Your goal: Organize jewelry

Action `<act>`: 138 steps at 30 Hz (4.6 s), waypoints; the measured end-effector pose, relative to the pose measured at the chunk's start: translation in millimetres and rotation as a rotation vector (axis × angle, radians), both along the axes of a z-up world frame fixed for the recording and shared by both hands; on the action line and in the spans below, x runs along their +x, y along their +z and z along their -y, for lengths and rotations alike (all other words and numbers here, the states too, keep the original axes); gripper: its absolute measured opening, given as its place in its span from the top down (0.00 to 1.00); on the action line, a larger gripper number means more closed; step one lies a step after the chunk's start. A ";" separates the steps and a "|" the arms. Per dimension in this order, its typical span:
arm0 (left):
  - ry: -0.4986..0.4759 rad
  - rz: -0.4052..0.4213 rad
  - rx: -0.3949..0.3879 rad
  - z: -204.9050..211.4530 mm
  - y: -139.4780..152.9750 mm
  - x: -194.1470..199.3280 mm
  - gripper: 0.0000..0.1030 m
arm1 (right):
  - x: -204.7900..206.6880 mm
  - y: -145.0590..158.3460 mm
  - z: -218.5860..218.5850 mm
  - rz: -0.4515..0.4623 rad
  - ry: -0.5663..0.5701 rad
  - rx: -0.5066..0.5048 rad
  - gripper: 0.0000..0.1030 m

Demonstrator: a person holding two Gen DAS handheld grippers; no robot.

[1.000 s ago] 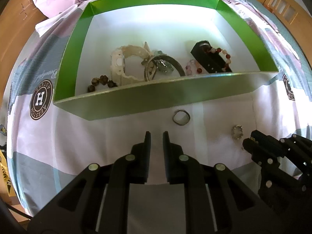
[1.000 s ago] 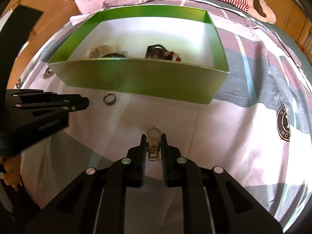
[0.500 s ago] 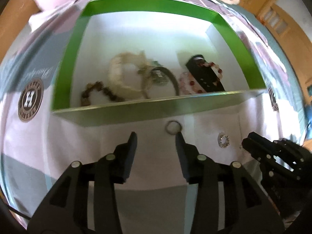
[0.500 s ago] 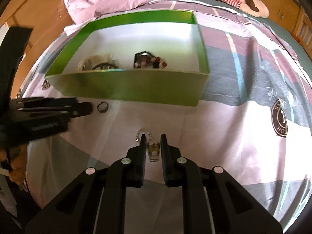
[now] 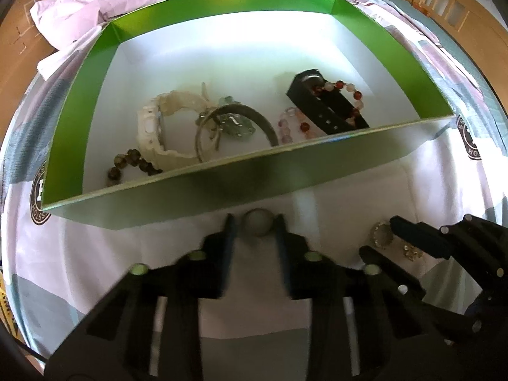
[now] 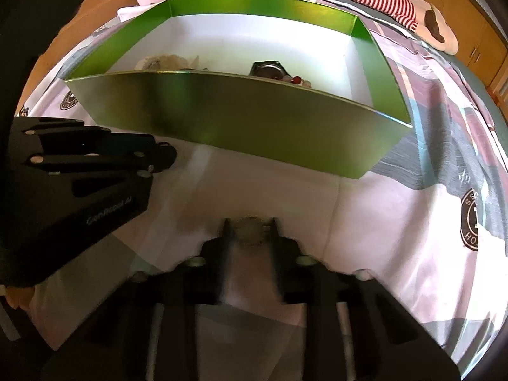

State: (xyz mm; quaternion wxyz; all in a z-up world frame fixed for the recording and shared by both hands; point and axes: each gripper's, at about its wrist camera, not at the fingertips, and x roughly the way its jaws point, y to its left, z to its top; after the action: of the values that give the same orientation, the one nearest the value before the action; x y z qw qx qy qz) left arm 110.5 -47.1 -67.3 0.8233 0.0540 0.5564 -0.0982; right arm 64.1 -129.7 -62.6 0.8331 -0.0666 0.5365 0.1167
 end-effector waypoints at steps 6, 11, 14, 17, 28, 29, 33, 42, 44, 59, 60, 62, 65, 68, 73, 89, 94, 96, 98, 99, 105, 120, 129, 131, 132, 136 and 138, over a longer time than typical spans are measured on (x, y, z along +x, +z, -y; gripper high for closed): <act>0.008 -0.005 -0.017 -18.8 7.9 -8.2 0.81 | -5.7 15.3 6.6 0.013 -0.007 0.048 0.80; 0.018 0.019 -0.053 -31.8 28.6 -12.9 0.81 | -3.3 38.9 35.8 0.041 -0.082 0.141 0.80; 0.021 0.031 -0.063 -35.3 37.0 -15.6 0.81 | -5.9 44.2 47.8 0.052 -0.109 0.140 0.80; 0.017 0.028 -0.051 -37.3 38.2 -19.8 0.81 | -11.1 40.0 51.4 0.013 -0.114 0.131 0.80; -0.010 0.017 -0.019 -23.0 29.6 -18.2 0.81 | -22.1 16.1 38.3 -0.038 -0.043 0.024 0.80; -0.009 0.017 -0.017 -23.1 29.2 -18.0 0.81 | -23.3 15.7 38.2 -0.039 -0.040 0.023 0.80; -0.008 0.014 -0.014 -22.5 27.5 -17.3 0.80 | -25.2 14.0 38.5 -0.030 -0.033 0.021 0.80; -0.018 0.005 0.002 -19.2 22.9 -18.0 0.80 | -20.6 2.3 37.6 -0.042 -0.036 0.036 0.80; -0.015 0.007 -0.001 -20.2 23.7 -17.1 0.80 | -21.1 4.5 37.6 -0.039 -0.033 0.053 0.80; -0.021 0.068 -0.031 -22.8 47.7 -23.0 0.80 | -24.3 47.7 31.7 0.094 -0.013 0.108 0.80; -0.024 0.079 -0.038 -22.8 52.8 -23.3 0.80 | -23.5 53.5 30.0 0.106 -0.009 0.108 0.80; -0.025 0.100 -0.048 -23.1 62.1 -23.1 0.80 | -18.1 67.2 27.9 0.130 -0.006 0.121 0.80; -0.009 0.164 -0.051 -25.0 83.5 -20.1 0.80 | -0.5 88.5 26.9 0.163 -0.016 0.152 0.80; 0.007 0.242 -0.050 -30.2 105.9 -11.6 0.80 | 22.4 106.4 25.1 0.208 -0.029 0.172 0.80; 0.061 0.277 -0.047 -43.4 106.8 12.2 0.80 | 63.3 104.7 15.3 0.224 -0.040 0.170 0.80; 0.104 0.223 0.028 -47.4 64.0 54.6 0.33 | 75.5 73.8 21.3 0.202 -0.099 0.093 0.39; 0.103 0.277 0.037 -47.0 75.4 41.6 0.18 | 58.4 87.1 29.8 0.277 -0.158 0.100 0.12; 0.104 0.296 0.025 -45.7 80.6 36.4 0.13 | 55.4 89.9 30.1 0.289 -0.170 0.095 0.06; 0.107 0.315 0.028 -44.2 85.0 30.6 0.08 | 54.6 92.1 29.9 0.289 -0.175 0.087 0.03; 0.110 0.316 0.036 -43.8 85.9 29.6 0.07 | 53.6 93.3 30.6 0.299 -0.180 0.088 0.03; 0.122 0.301 0.020 -47.0 86.0 27.5 0.06 | 51.9 93.4 30.7 0.293 -0.186 0.089 0.03; 0.139 0.269 0.007 -49.9 82.1 29.9 0.05 | 55.0 89.0 27.5 0.282 -0.186 0.083 0.03; 0.142 0.261 0.003 -50.9 81.3 30.6 0.05 | 54.1 88.2 28.6 0.287 -0.185 0.083 0.03; 0.141 0.261 0.004 -50.9 81.2 30.7 0.05 | 54.0 88.7 28.7 0.288 -0.186 0.083 0.03; 0.141 0.260 0.005 -50.8 81.3 30.7 0.05 | 54.1 88.7 28.7 0.288 -0.185 0.082 0.03; 0.142 0.257 0.003 -50.6 80.9 30.4 0.04 | 54.1 88.8 28.6 0.286 -0.185 0.083 0.03; 0.143 0.253 0.000 -50.0 80.2 30.4 0.04 | 54.1 88.9 28.6 0.287 -0.184 0.082 0.03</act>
State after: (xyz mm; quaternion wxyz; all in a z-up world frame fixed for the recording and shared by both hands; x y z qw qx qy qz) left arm 140.8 3.0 12.9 0.8918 0.0264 0.4505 -0.0316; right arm 118.2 -158.3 26.3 0.9104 0.0010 0.4106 0.0509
